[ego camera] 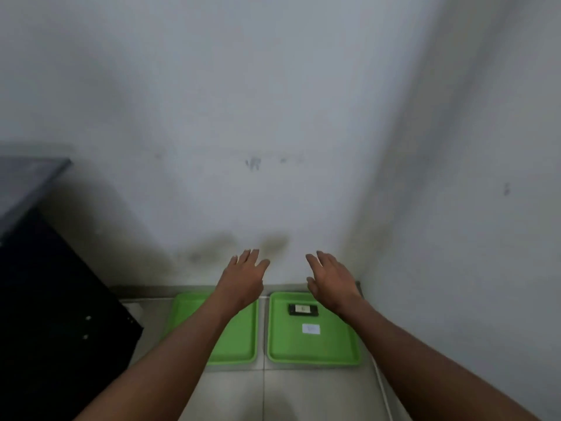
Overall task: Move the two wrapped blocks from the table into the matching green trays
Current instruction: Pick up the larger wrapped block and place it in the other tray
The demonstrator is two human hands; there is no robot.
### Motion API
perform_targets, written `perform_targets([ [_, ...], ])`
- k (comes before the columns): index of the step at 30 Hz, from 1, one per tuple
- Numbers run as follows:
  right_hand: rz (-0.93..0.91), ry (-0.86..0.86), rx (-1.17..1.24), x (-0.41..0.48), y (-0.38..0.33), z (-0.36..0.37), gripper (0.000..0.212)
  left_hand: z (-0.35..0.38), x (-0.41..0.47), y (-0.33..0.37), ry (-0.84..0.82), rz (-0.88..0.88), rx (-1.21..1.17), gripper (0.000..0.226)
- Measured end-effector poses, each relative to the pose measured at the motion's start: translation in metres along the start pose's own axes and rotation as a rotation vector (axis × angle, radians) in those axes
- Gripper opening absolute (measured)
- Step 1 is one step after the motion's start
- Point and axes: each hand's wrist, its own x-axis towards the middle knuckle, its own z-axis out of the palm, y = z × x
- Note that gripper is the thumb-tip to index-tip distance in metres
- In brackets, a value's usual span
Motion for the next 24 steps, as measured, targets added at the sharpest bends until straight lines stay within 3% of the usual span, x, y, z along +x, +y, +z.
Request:
perform_targets([
  [7,-0.018,0.080,0.038,-0.018,-0.040,-0.254,0.054,-0.250,-0.041,0.023,0.070,-0.025,0.036,0.054],
  [13,-0.031,0.168,0.041,-0.034,-0.068,-0.421,0.053,-0.414,-0.069,0.041,0.164,-0.017,0.047,0.053],
  [18,-0.048,0.232,0.011,-0.039,-0.092,-0.509,0.053,-0.504,-0.087,0.042,0.250,-0.008,0.098,0.052],
  [24,-0.033,0.292,-0.027,-0.045,-0.132,-0.550,0.052,-0.551,-0.108,0.018,0.293,-0.027,0.133,0.053],
])
